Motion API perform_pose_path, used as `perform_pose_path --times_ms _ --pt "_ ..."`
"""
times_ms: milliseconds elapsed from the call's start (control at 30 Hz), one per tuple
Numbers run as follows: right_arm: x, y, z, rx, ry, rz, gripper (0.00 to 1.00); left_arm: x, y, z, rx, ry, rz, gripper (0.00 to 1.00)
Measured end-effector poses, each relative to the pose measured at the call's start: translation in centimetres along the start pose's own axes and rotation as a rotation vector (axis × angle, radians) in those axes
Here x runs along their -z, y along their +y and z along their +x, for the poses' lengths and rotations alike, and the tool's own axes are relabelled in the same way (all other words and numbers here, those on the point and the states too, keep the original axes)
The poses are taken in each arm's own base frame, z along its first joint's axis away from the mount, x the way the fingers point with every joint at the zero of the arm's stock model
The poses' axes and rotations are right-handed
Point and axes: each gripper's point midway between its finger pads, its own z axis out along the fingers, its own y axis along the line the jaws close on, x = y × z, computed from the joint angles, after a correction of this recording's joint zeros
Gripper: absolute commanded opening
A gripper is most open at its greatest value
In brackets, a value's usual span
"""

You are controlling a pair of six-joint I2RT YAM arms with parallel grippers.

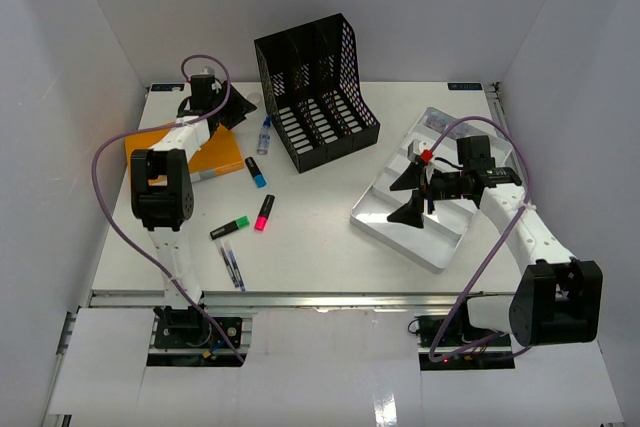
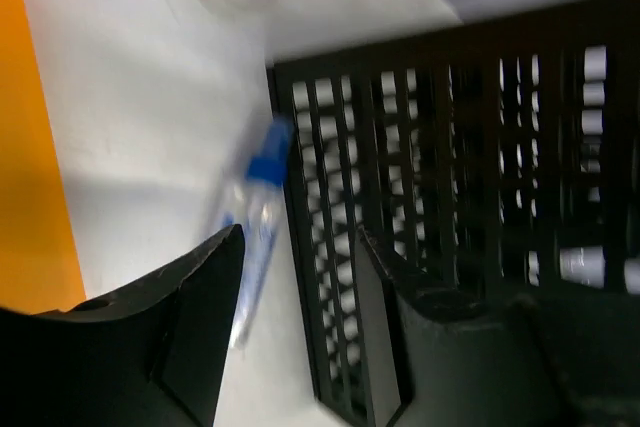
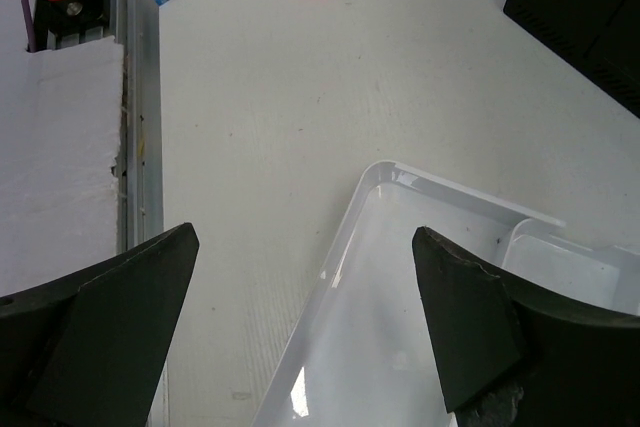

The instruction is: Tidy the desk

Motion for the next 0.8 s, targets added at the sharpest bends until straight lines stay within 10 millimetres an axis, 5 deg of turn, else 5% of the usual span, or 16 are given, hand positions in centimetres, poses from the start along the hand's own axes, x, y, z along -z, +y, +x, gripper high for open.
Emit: perform_pose_path --times_ms 333,800 --pt "0.6 0.6 -1.5 0.055 -0.019 0.024 0.95 -8.9 3.6 -3.6 0.043 -0.082 -0.155 0.55" --pt "2.3 0.2 -2.5 0.078 -0.042 0.092 0.95 -12.2 5.1 -4.1 0.009 -0.139 -0.206 0.50"
